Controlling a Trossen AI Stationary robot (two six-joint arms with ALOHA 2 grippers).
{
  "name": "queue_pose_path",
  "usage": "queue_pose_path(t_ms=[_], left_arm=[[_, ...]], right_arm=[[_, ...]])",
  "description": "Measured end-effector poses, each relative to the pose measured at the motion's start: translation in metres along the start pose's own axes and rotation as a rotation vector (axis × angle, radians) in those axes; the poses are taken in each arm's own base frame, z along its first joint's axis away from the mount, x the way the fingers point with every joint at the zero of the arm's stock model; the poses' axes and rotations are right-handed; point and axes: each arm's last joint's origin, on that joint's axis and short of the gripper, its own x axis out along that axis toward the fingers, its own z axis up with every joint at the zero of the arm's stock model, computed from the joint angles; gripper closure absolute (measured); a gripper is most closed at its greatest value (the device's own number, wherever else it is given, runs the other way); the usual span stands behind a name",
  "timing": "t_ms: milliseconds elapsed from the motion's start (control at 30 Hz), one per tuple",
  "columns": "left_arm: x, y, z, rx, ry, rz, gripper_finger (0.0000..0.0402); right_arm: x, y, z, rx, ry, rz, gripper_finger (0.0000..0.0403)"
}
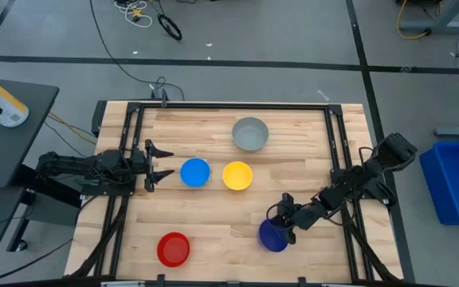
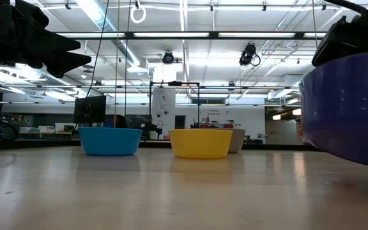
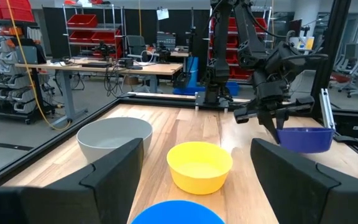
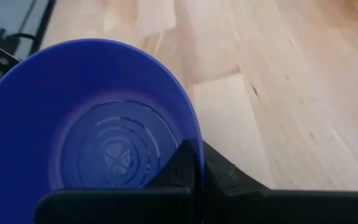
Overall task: Nest bowls inside each other
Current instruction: Stack the dark blue bowl on the gray bowl
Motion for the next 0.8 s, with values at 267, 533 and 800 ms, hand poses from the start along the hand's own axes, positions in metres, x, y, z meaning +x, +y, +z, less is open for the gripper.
queue_pose_path(t_ms=[267, 533, 800], left_arm=[[0.000, 0.000, 0.000, 0.000, 0.000, 0.000, 0.0095], [0.000, 0.000, 0.000, 0.000, 0.000, 0.000, 0.0095], [0.000, 0.000, 0.000, 0.000, 0.001, 0.000, 0.0095]], right_arm=[[0.003, -0.008, 0.007, -0.024, -0.029, -0.039, 0.0401], [0.006, -0.018, 0.020, -0.069, -0.090, -0.068, 0.0401], [0.009, -0.031, 0.039, -0.140, -0.180, -0.097, 0.0401]])
